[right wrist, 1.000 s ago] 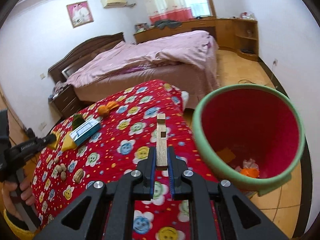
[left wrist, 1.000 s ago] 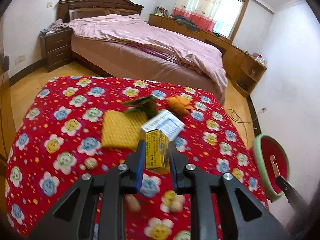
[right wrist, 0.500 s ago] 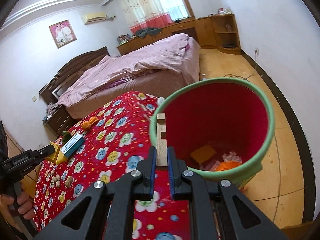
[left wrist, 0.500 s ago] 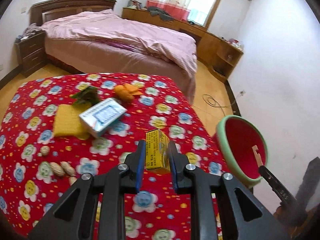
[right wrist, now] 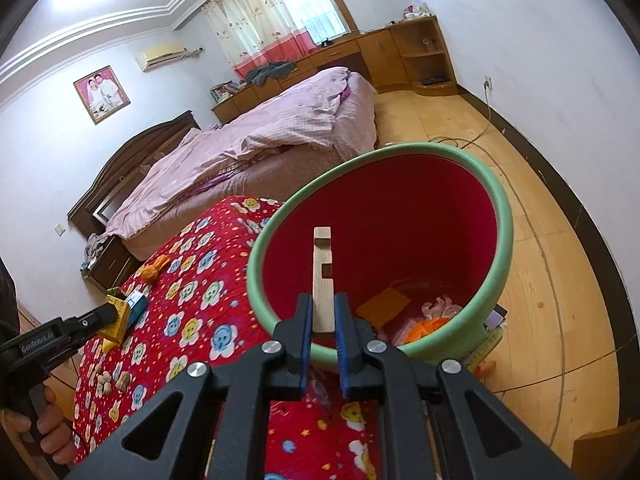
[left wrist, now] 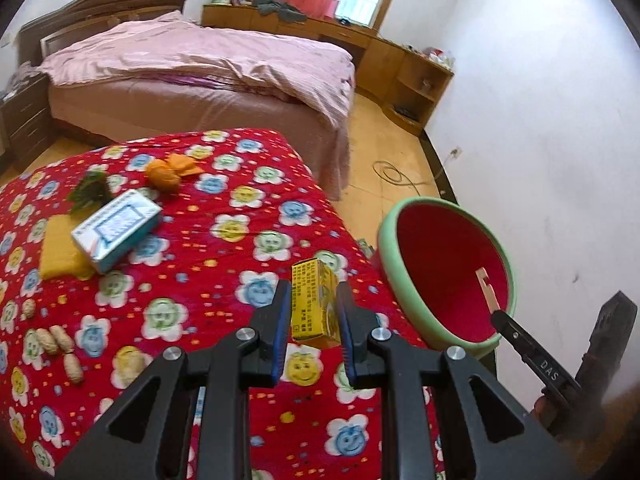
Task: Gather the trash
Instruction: 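Carry the yellow carton with left tool while right tool carries stick to bin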
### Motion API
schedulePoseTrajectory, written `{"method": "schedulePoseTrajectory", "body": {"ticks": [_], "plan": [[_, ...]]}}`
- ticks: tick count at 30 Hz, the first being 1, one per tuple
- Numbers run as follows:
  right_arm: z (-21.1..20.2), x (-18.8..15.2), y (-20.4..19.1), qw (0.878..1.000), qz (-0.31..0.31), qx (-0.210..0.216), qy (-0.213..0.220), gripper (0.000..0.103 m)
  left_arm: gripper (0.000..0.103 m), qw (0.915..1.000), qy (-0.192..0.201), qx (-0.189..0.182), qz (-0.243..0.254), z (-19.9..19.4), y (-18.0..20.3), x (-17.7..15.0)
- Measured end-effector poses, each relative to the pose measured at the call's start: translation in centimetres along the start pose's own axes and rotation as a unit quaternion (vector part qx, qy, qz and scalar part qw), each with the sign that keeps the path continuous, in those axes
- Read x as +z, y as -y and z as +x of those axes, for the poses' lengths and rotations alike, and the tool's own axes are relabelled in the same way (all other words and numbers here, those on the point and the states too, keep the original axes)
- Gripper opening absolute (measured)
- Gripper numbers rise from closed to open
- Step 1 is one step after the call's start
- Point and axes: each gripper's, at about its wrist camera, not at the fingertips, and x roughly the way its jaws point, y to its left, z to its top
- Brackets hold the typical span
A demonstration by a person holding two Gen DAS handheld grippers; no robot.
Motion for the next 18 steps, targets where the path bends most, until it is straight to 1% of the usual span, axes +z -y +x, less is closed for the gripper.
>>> {"method": "schedulePoseTrajectory", "body": {"ticks": [4,10,18], "plan": [[0.6,0.3,0.4,1.000,0.007,-0.003,0.002,0.013,0.022,0.9997,-0.015,-0.009,0.018,1.4,1.8,0.1],[0.9,0.7,1.5,1.000,0.027,0.001,0.004,0.015,0.022,0.9983,-0.024,-0.024,0.048,2.8,4.4,0.3],[-0.4,0.9,3.0,0.999,0.034,-0.009,0.021,0.015,0.022,0.9947,-0.039,-0.051,0.080,5.0,7.7,0.3]]}}
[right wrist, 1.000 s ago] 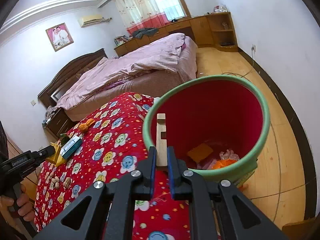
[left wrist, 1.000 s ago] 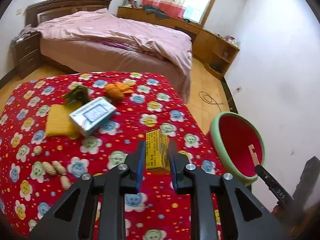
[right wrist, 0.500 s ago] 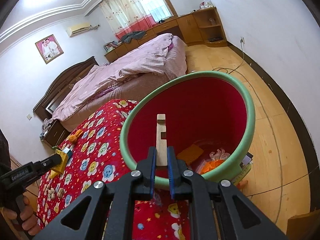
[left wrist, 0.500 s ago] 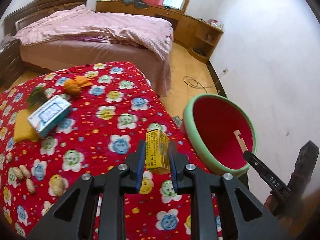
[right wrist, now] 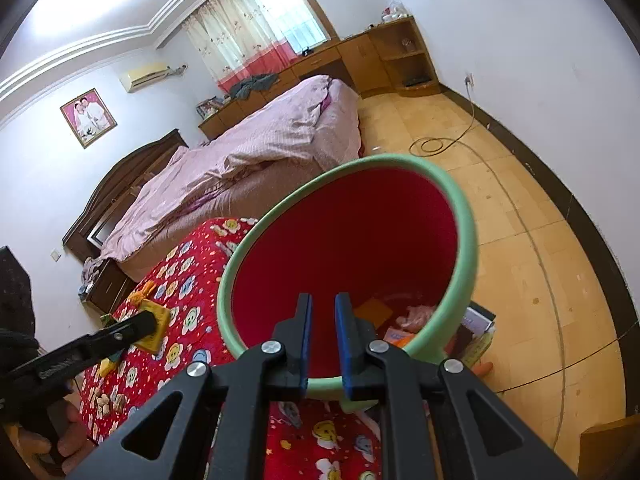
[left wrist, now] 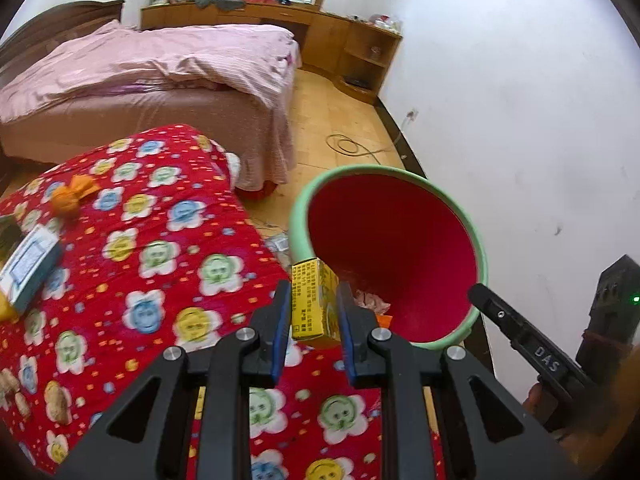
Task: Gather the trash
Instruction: 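Carry the yellow carton with left tool while right tool carries stick to bin, then open the left tool over the bin while the right tool releases the stick into it, then move both open tools back over the quilt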
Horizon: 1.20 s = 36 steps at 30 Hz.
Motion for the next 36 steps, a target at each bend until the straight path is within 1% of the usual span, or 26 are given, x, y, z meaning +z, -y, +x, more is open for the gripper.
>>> {"method": "schedulePoseTrajectory", "body": {"ticks": [7,13,16,18,21,28,32,34,36], "plan": [[-1.7,0.2,1.1,1.000,0.007,-0.010,0.016,0.017,0.022,0.9994,-0.018,-0.020,0.023,2.5,2.4,0.4],[-2.2,0.1,1.8,1.000,0.010,-0.016,0.019,0.020,0.022,0.9985,-0.029,-0.037,0.030,4.0,3.7,0.6],[-2.4,0.0,2.2,1.000,0.016,-0.017,0.021,0.026,0.023,0.9981,-0.033,-0.039,0.033,4.6,4.0,0.8],[-2.4,0.2,2.5,0.999,0.021,-0.017,0.020,0.030,0.031,0.9982,-0.033,-0.038,0.031,4.8,4.1,0.8],[-2.5,0.2,2.7,0.999,0.026,-0.012,0.021,0.037,0.037,0.9986,-0.030,-0.035,0.027,4.9,4.1,0.9],[-2.7,0.3,2.3,0.999,0.022,-0.016,0.020,0.041,0.037,0.9992,-0.025,-0.028,0.013,4.6,3.6,1.2],[-3.0,0.3,1.9,1.000,0.017,-0.012,0.019,0.052,0.037,0.9994,-0.021,-0.025,0.005,3.9,3.3,0.9],[-3.2,0.3,1.6,1.000,0.014,-0.011,0.019,0.059,0.037,0.9996,-0.020,-0.021,0.000,3.4,3.0,0.7],[-3.3,0.2,1.5,1.000,0.011,-0.010,0.019,0.061,0.038,0.9997,-0.018,-0.016,-0.007,2.9,2.6,0.6]]}}
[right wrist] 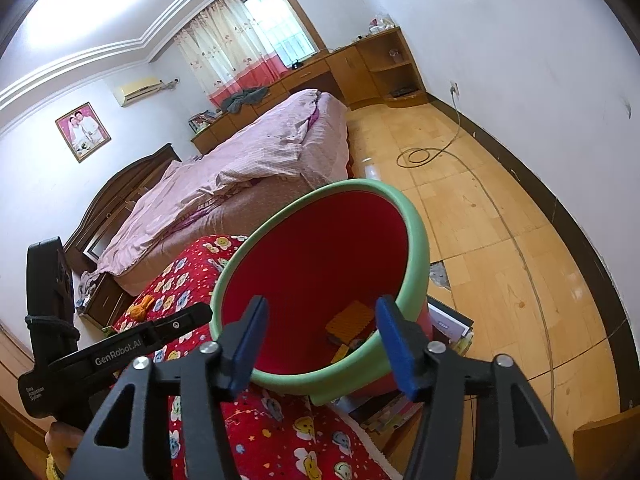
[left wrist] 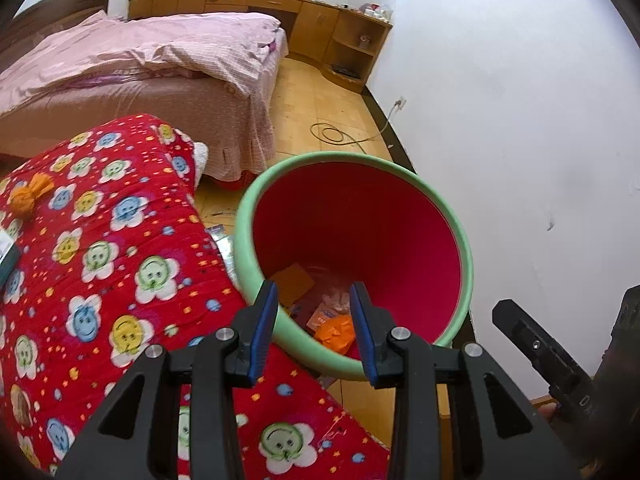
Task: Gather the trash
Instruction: 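Move both open tools back over the quilt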
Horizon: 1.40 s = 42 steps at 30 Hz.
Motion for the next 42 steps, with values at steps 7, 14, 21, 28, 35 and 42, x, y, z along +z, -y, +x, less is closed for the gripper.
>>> {"method": "schedulePoseTrajectory", "body": {"ticks": [7,14,21,28,35,42], "plan": [[0.0,-0.1,-1.0,1.000,-0.005,0.000,-0.011,0.073,0.048,0.9985,0.008,0.038,-0.040,-1.9,-2.6,-0.6],[0.6,-0.5,-2.8,0.999,-0.023,0.013,-0.030,0.075,0.048,0.9942,0.019,0.074,-0.075,-4.3,-5.7,-1.4],[1.4,-1.1,-5.5,0.998,-0.049,0.023,-0.044,0.079,0.048,0.9890,0.026,0.104,-0.103,-7.0,-9.1,-2.4],[2.4,-1.7,-9.0,0.994,-0.076,0.040,-0.061,0.080,0.048,0.9824,0.041,0.122,-0.135,-9.7,-12.8,-3.3],[3.6,-2.1,-13.3,0.989,-0.111,0.057,-0.073,0.080,0.048,0.9736,0.062,0.155,-0.156,-12.6,-16.4,-3.5],[5.6,-2.4,-17.4,0.986,-0.125,0.068,-0.088,0.082,0.048,0.9631,0.084,0.191,-0.170,-15.3,-20.7,-3.2]]}}
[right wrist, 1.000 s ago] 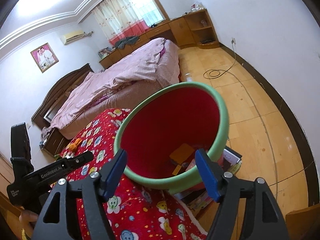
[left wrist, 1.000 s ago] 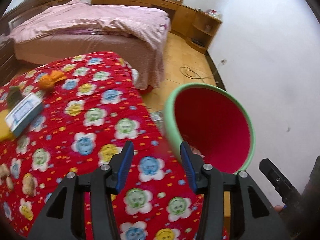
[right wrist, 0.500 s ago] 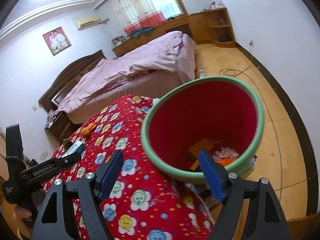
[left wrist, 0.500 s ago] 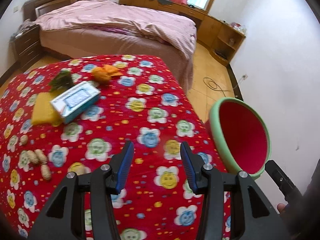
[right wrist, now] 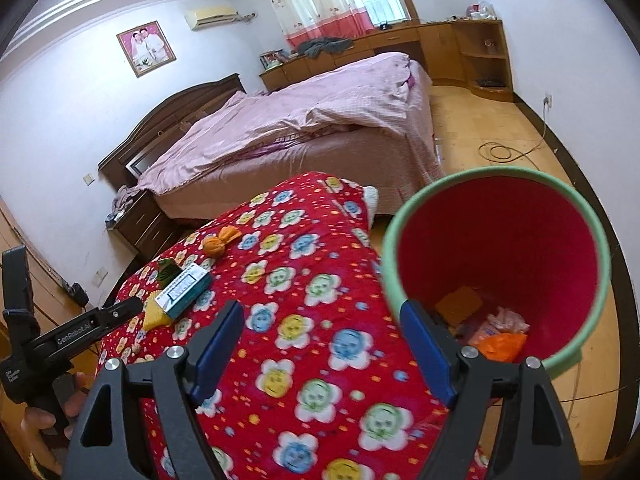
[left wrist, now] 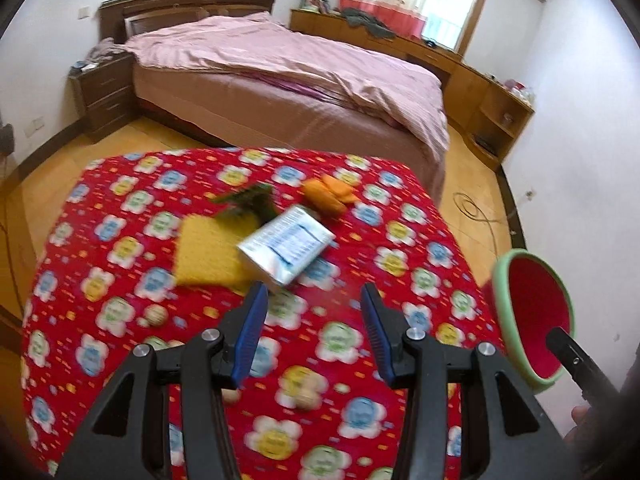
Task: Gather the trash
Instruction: 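Move both open tools back over the quilt, then grasp the white medicine box with the right tool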
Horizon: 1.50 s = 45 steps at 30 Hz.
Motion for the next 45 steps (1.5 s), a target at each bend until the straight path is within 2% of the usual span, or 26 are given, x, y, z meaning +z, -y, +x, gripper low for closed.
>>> {"method": "schedulePoseTrajectory", "body": {"ticks": [10,22,29,33,36,45], "plan": [[4.1,1.0,-4.0,0.999,-0.002,0.013,-0.032,0.082,0.048,0.9987,0.002,0.040,-0.031,2.2,-6.6,1.5],[8.6,1.4,-10.1,0.998,-0.034,0.022,-0.053,0.083,0.048,0.9954,0.011,0.066,-0.069,5.3,-11.6,2.4],[11.8,1.2,-13.4,0.997,-0.035,0.027,-0.060,0.084,0.048,0.9938,0.009,0.073,-0.083,6.0,-13.2,1.7],[13.9,1.0,-14.8,0.996,-0.022,0.034,-0.073,0.091,0.048,0.9929,0.014,0.075,-0.091,5.7,-13.8,1.5],[15.5,0.7,-16.1,0.995,-0.017,0.037,-0.089,0.092,0.048,0.9924,0.015,0.074,-0.097,5.6,-14.1,1.3],[19.4,0.0,-19.2,0.993,-0.026,0.018,-0.112,0.095,0.048,0.9915,0.012,0.065,-0.112,5.7,-14.8,0.9]]}}
